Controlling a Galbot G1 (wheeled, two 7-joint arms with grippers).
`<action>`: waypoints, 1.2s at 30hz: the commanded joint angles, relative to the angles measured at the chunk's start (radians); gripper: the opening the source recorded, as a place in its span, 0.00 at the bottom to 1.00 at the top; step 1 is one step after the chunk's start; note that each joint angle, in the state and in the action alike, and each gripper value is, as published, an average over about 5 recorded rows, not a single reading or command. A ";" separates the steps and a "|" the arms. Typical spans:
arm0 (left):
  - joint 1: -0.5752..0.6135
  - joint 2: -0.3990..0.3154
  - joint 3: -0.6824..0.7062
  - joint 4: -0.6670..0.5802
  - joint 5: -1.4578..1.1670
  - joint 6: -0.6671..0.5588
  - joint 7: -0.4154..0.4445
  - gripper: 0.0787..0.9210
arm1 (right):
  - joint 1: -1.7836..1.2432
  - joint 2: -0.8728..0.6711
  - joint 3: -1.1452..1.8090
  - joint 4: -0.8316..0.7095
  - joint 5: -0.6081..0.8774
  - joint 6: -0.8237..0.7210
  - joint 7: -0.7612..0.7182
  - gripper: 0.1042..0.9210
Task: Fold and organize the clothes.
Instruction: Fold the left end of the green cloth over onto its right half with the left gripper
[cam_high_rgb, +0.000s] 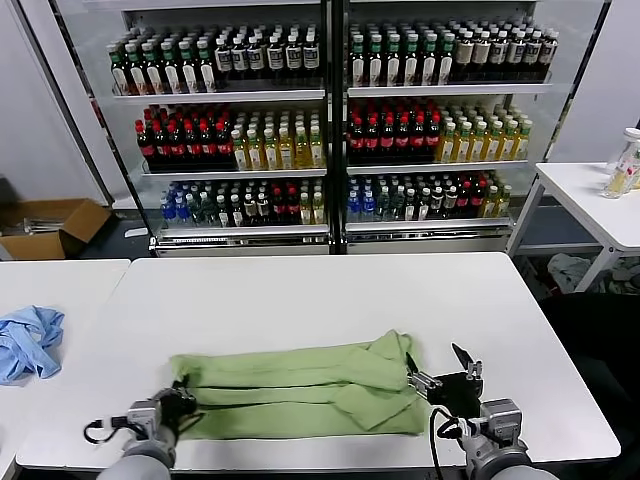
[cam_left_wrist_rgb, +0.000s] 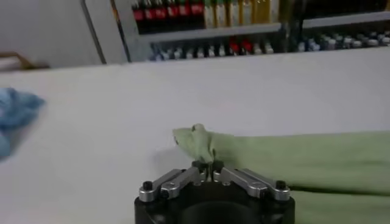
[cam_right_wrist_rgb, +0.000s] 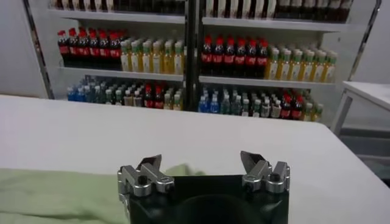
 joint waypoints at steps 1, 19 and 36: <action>0.078 0.125 -0.412 -0.010 0.196 0.002 0.139 0.03 | 0.000 -0.008 0.024 0.003 -0.002 0.000 -0.002 0.88; 0.010 0.004 0.122 -0.304 -0.425 0.004 0.033 0.03 | -0.011 -0.028 0.041 0.020 -0.002 0.000 -0.003 0.88; -0.191 -0.202 0.326 -0.102 -0.346 0.002 -0.006 0.03 | -0.015 -0.009 0.038 0.012 -0.012 0.000 0.000 0.88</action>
